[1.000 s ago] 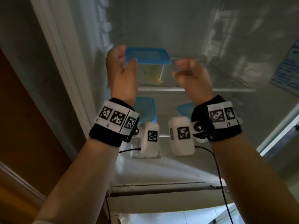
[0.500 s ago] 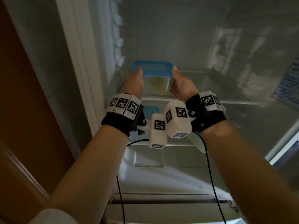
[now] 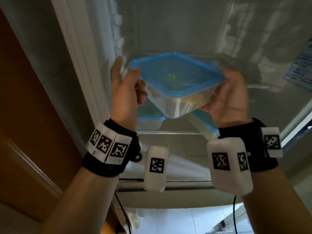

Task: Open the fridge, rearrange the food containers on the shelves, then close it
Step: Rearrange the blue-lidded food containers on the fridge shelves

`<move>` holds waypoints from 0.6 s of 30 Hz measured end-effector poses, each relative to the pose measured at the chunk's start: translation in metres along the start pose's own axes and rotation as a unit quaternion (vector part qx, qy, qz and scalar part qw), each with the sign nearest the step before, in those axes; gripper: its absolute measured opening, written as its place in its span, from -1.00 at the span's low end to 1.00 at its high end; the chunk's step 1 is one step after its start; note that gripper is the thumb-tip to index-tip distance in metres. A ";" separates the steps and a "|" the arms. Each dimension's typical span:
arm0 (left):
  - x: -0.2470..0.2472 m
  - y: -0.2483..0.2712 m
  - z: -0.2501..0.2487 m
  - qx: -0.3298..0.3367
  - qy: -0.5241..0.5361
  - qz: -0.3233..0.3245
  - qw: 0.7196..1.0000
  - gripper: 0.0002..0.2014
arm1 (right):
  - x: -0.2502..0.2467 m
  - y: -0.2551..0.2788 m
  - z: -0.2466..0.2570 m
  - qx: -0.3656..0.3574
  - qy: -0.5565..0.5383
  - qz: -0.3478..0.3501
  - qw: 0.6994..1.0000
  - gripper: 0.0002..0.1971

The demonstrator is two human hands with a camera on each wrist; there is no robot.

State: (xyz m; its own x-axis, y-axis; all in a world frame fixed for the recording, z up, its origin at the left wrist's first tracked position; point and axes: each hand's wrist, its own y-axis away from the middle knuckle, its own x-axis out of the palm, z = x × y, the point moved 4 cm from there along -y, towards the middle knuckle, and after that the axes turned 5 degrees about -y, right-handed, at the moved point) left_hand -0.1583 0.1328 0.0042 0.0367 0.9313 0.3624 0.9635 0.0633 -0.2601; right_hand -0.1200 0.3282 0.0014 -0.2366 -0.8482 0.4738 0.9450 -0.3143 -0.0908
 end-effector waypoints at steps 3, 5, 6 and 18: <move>-0.003 0.014 0.001 0.028 -0.031 0.020 0.999 -0.84 | -0.014 0.013 -0.007 0.010 -0.015 0.017 1.000 -0.66; -0.006 0.019 0.009 0.017 -0.059 0.016 0.998 -0.82 | -0.021 0.017 -0.014 0.013 -0.003 0.018 1.000 -0.63; -0.007 0.020 0.015 0.004 -0.069 0.009 0.998 -0.80 | -0.023 0.017 -0.018 0.020 0.014 0.013 1.000 -0.63; -0.027 0.014 0.050 -0.065 -0.121 -0.026 0.990 -0.70 | -0.040 0.008 -0.054 0.082 0.085 0.025 0.993 -0.77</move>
State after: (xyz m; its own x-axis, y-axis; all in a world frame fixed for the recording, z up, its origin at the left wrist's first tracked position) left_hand -0.1586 0.1262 -0.0544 -0.0632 0.9878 0.1424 0.9890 0.0811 -0.1238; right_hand -0.1149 0.3370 -0.0654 -0.2107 -0.9252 0.3156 0.9771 -0.2089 0.0399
